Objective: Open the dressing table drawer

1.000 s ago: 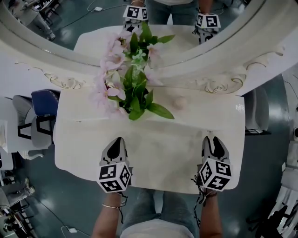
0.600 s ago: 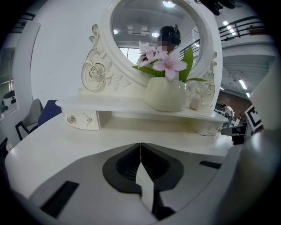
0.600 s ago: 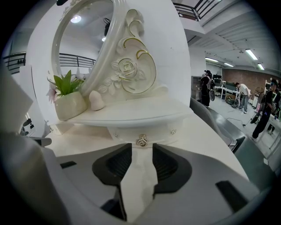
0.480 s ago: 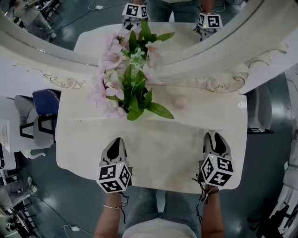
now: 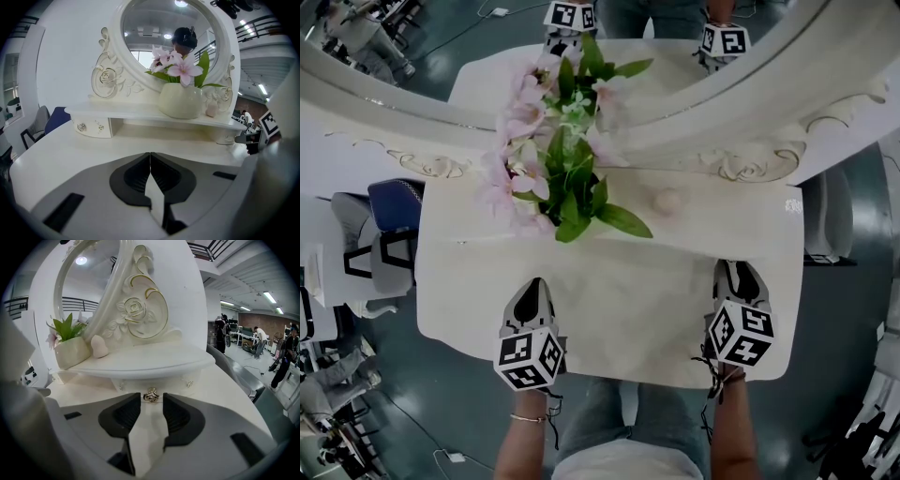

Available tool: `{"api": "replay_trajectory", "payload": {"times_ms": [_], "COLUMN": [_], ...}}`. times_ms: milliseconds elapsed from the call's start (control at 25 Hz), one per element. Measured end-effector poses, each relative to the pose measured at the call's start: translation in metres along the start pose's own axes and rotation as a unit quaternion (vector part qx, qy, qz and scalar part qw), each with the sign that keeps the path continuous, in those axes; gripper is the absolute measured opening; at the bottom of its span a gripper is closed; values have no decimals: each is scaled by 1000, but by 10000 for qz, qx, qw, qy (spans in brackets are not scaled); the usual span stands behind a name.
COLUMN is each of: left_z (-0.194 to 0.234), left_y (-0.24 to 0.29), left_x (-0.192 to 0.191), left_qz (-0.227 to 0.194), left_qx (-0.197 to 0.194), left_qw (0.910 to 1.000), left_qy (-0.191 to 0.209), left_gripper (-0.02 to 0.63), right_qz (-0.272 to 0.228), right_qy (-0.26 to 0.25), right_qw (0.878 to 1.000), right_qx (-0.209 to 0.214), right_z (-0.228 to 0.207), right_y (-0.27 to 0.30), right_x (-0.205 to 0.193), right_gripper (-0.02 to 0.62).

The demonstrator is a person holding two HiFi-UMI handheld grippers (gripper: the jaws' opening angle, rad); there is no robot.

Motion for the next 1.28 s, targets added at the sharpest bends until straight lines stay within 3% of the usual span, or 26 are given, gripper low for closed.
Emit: {"api": "replay_trajectory", "payload": {"times_ms": [1280], "left_z": [8], "left_y": [-5], "left_x": [1], "left_qz": [-39], "left_qx": [39], "left_qw": [9999], "left_qy": [-98], "left_gripper": [18], "right_qz": [11], "right_qy": [-57], "right_qw": [9996], "right_qx": [-288], "right_z": [5], "right_y": [4], "right_x": [2], "right_gripper": [103]}}
Point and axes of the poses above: the fingertips, and each gripper's own axes: y forward along the fingers, z to its left, x out of its top, the point moved 8 cm from there along -y, backward along the fingers, and after that the axes turned 11 degrees about -x, right-handed, at the moved point
